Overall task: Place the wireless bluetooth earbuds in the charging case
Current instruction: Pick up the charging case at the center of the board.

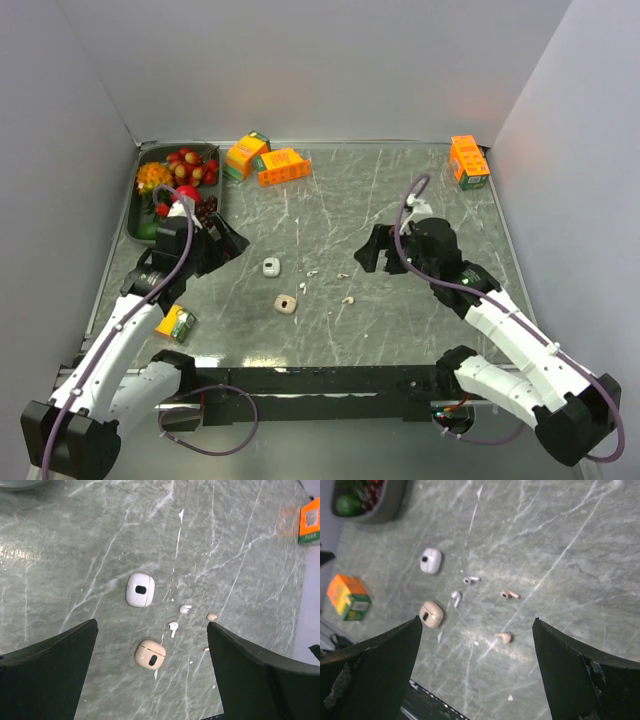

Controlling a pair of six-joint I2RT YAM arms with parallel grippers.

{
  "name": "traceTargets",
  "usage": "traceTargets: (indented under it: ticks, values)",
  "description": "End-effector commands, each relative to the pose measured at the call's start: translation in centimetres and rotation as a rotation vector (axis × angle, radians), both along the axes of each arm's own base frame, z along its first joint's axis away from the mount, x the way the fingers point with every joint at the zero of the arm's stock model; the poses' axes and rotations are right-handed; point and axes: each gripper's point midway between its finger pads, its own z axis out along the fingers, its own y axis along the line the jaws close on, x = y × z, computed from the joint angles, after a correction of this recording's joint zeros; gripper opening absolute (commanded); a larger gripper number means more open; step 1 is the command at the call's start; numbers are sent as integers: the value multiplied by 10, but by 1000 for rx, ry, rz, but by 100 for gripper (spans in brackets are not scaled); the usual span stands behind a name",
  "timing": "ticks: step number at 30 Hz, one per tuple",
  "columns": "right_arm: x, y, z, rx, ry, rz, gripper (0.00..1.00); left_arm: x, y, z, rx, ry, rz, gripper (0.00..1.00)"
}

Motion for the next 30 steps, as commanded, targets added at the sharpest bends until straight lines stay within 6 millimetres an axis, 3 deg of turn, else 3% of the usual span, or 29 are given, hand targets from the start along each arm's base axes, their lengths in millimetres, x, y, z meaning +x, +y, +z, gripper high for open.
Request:
traceTargets:
  ticks: [1,5,6,8,16,20,23,26,30]
  values:
    - [-4,10,18,-136,-84,13,100,-2,-13,-3,13,-31,-121,96]
    - [-5,6,10,-334,-53,-55,99,-2,-22,-33,94,48,-171,96]
    - [1,-4,9,-380,-50,-128,100,-3,-24,-39,122,70,-177,96]
    - [2,-4,-3,-383,-1,-159,100,-8,-38,-52,183,102,-239,96]
    - [-4,32,-15,-260,8,-21,99,4,-46,-92,303,215,-232,99]
    - [-4,37,-21,-261,18,-1,99,21,-43,-83,352,208,-200,95]
    - [-3,37,-22,-267,16,5,99,26,-48,-77,400,210,-279,88]
    - [-6,39,-23,-265,8,30,99,16,-64,-73,361,226,-374,84]
    - [-9,38,-29,-261,11,35,99,-14,-84,-70,332,226,-394,89]
